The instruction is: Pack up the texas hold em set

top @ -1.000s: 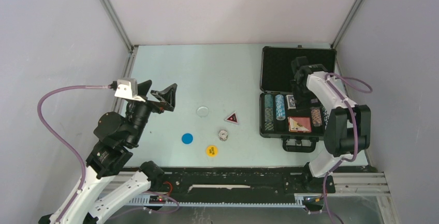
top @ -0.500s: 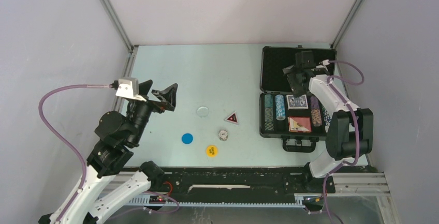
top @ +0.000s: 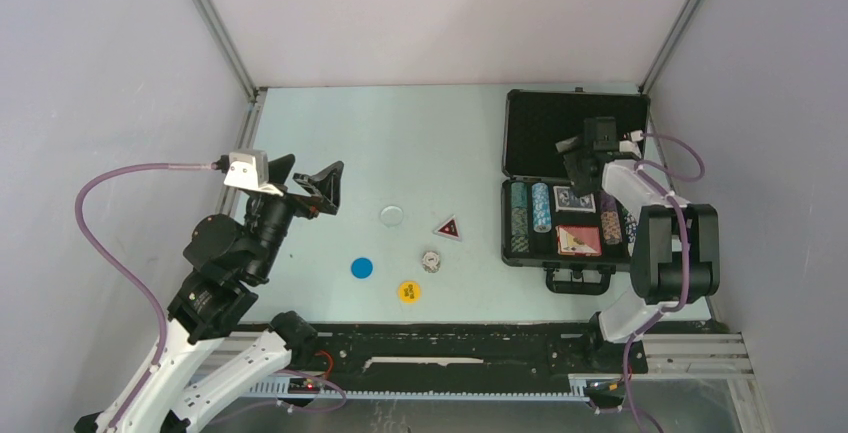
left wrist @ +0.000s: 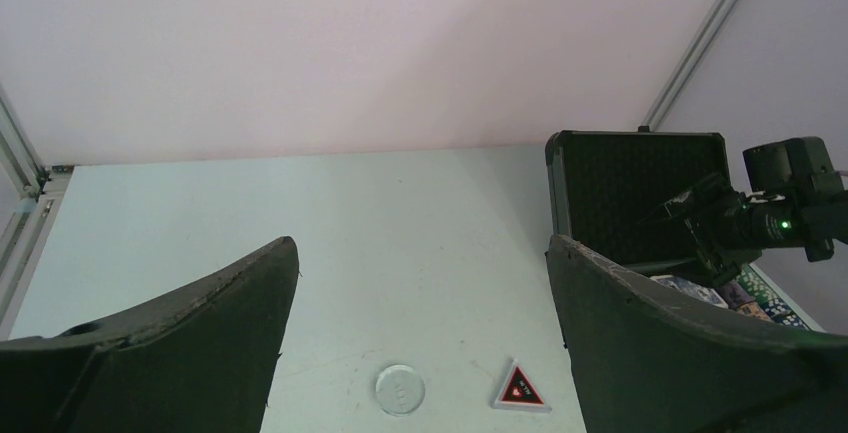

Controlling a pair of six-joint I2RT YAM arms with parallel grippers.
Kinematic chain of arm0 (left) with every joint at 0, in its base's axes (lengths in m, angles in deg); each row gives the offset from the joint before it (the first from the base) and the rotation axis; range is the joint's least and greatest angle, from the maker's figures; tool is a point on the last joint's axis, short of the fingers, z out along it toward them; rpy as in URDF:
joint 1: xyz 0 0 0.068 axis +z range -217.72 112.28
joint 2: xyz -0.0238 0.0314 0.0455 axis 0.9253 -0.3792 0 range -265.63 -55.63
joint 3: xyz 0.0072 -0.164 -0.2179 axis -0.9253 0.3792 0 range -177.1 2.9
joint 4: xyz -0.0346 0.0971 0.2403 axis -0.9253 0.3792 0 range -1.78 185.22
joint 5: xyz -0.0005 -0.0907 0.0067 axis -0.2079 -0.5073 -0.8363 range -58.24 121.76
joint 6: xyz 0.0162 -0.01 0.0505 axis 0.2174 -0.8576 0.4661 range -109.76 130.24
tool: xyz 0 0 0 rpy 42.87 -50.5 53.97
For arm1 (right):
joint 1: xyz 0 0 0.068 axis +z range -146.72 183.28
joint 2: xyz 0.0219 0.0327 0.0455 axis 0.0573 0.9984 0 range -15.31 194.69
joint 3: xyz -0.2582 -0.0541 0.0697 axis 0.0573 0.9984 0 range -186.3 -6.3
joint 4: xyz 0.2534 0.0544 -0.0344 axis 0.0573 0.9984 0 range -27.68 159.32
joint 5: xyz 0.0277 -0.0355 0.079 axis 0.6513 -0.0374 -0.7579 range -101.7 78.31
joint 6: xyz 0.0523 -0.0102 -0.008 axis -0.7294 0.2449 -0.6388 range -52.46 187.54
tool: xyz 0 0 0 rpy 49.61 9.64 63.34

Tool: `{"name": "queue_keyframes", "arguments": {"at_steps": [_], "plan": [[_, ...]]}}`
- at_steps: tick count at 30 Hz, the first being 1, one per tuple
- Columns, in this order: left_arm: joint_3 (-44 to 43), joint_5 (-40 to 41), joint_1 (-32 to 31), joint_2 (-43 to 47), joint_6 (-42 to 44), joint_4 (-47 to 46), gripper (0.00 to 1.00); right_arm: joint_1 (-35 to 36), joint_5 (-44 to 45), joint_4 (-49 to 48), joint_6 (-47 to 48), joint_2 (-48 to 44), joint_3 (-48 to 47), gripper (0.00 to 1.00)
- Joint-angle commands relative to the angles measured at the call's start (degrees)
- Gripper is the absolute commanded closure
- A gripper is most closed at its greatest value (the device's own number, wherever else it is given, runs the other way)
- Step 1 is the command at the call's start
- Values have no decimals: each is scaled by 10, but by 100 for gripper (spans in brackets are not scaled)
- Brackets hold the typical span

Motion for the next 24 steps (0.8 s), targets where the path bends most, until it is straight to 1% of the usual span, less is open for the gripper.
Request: {"name": "queue_keyframes", "arguments": {"at_steps": [1, 4, 6, 9, 10, 15, 16, 19, 22, 24], "plan": [[7, -3, -4, -2, 6, -15, 0, -4, 48, 36, -28, -44, 68, 6], [8, -5, -4, -2, 5, -16, 0, -4, 70, 31, 1, -72, 74, 6], [8, -6, -3, -2, 5, -16, 0, -4, 72, 20, 46, -81, 60, 5], [8, -6, -4, -3, 5, -16, 0, -3, 33, 16, 138, -81, 23, 3], [7, -6, -4, -2, 5, -16, 0, -3, 8, 16, 166, -83, 15, 2], [7, -12, -4, -4, 5, -16, 0, -2, -74, 36, 263, -118, 8, 0], [7, -13, -4, -4, 5, -16, 0, 2, -77, 45, 279, -124, 8, 0], [6, -15, -3, -3, 4, -16, 0, 21, -132, 58, 332, -136, 8, 0], [5, -23, -3, 1, 0, -16, 0, 43, -133, 77, 365, -146, 8, 0], [5, -29, -3, 4, -2, -16, 0, 35, -140, 70, 370, -150, 22, 0]]}}
